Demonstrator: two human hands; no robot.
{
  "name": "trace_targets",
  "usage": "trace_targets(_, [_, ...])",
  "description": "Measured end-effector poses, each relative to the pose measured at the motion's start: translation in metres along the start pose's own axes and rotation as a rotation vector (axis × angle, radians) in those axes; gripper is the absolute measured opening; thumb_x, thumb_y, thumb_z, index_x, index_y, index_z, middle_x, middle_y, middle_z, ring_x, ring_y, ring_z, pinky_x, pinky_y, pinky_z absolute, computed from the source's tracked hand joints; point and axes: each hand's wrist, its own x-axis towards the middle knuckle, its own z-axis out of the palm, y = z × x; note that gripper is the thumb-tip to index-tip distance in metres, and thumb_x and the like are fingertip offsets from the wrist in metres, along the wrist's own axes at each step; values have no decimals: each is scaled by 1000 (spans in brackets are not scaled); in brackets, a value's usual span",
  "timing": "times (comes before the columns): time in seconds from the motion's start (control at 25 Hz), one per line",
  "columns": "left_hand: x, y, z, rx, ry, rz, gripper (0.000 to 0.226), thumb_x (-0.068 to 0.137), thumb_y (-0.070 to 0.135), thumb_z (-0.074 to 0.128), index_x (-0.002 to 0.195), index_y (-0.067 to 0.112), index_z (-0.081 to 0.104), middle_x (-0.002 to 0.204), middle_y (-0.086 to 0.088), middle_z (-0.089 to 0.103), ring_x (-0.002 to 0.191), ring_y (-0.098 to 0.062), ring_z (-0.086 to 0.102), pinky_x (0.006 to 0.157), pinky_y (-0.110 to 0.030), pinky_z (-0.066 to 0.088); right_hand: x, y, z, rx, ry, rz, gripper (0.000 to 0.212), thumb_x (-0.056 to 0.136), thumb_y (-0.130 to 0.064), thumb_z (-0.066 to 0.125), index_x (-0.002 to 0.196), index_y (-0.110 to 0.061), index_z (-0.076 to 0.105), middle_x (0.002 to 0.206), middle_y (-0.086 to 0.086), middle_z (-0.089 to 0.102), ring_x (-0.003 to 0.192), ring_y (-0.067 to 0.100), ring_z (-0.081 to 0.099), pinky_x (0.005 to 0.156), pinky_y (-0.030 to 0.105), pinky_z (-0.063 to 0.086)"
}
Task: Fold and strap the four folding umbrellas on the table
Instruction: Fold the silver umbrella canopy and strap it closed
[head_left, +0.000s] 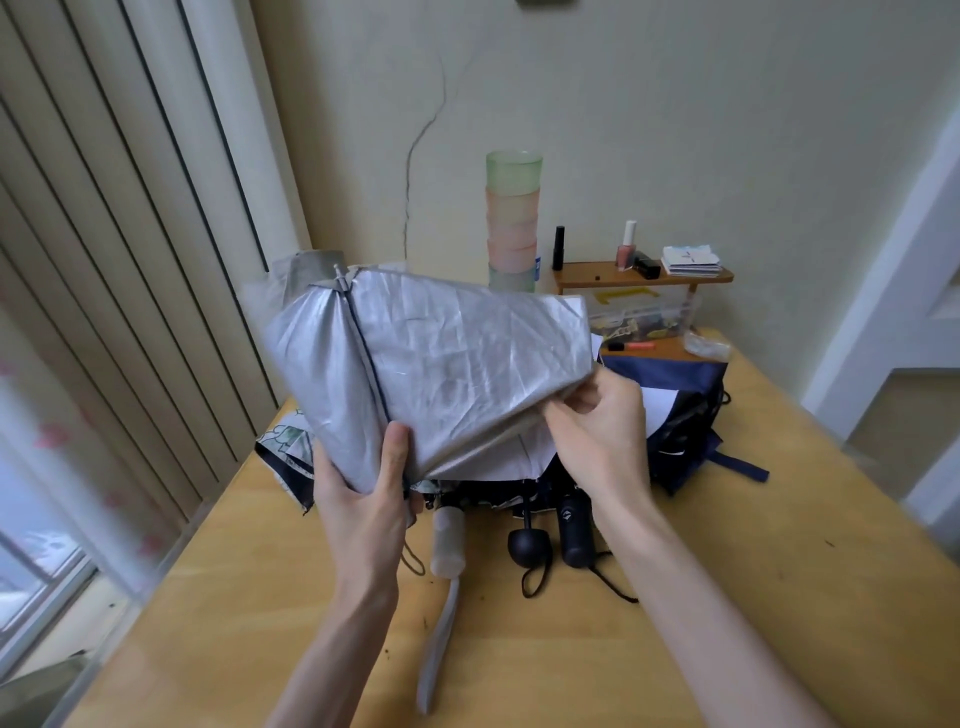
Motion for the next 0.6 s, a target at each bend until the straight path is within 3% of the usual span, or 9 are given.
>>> trace_targets(0.16, [7,1,-5,-66,14,-28,49,95,41,71,133,15,57,92,6,68,72,-17,60,49,-30,52,7,-9,-9,270,-159,-168,34,92,17,68,100,-15,76,94,-10,81,91,5,76,78,19,57])
trace_targets(0.28, [8,1,-6,-95,-7,-31,47,97,38,69,133,10,57,86,6,66,67,-15,58,47,-27,49,8,-4,-6,387,-143,-57,34,95,15,64,112,-13,75,104,-2,82,92,10,74,76,22,57])
trace_targets(0.4, [9,-1,-8,-82,-18,-11,50,98,38,69,137,11,54,93,3,69,74,-19,62,50,-29,51,6,7,-3,210,-68,11,35,96,2,71,124,-20,70,107,-1,80,93,15,77,77,34,63])
trace_targets(0.52, [12,-4,-10,-42,-30,10,52,95,43,74,137,20,54,115,-12,70,92,-38,67,67,-41,56,7,10,-4,-50,28,-97,26,87,-10,84,101,-26,70,87,-5,77,79,13,74,77,36,62])
trace_targets(0.6, [12,-4,-10,-16,-18,13,50,94,46,76,135,24,56,119,-10,69,96,-34,68,69,-48,56,8,10,-5,-125,52,-170,18,88,-9,84,89,-21,70,77,-9,75,74,9,73,75,31,61])
